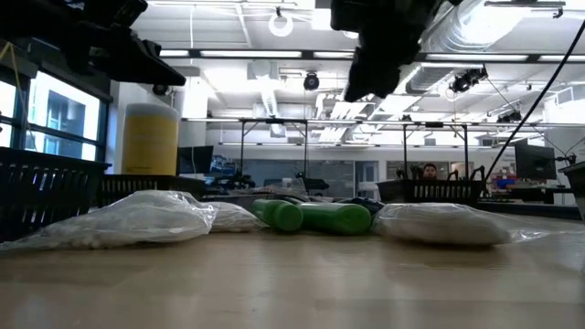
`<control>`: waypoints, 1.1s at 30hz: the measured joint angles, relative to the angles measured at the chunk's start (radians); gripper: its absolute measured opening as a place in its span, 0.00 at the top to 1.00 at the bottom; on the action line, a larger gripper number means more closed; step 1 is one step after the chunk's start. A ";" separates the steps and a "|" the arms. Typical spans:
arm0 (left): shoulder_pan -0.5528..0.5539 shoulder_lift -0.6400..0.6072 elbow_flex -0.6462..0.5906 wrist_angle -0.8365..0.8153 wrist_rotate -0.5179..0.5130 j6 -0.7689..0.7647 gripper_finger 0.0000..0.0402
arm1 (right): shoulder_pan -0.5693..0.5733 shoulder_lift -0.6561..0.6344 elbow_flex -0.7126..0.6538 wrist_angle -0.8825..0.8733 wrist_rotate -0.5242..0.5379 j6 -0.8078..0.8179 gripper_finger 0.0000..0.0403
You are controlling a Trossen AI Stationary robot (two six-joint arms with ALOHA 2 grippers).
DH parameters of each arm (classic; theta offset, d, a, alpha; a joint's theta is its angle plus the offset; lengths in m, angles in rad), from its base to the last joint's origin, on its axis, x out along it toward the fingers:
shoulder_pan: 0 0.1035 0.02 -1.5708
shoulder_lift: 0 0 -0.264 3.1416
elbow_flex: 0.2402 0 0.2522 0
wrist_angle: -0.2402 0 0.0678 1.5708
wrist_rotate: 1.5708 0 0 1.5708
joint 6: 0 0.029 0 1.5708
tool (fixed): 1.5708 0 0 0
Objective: Pick & Place Travel size toiletries
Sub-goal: Put the blue shave cream into the top right black basket
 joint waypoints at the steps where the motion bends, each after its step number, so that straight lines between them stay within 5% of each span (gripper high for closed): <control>1: 0.000 0.000 0.000 0.000 0.000 0.000 1.00 | 0.000 0.003 0.000 0.004 -0.002 0.008 0.99; 25: 0.000 0.000 0.000 -0.001 -0.001 0.004 1.00 | 0.016 0.005 -0.001 0.088 0.077 -0.073 0.98; 33: 0.000 0.000 0.000 -0.001 -0.001 0.004 1.00 | 0.016 0.005 -0.001 0.088 0.074 -0.123 0.71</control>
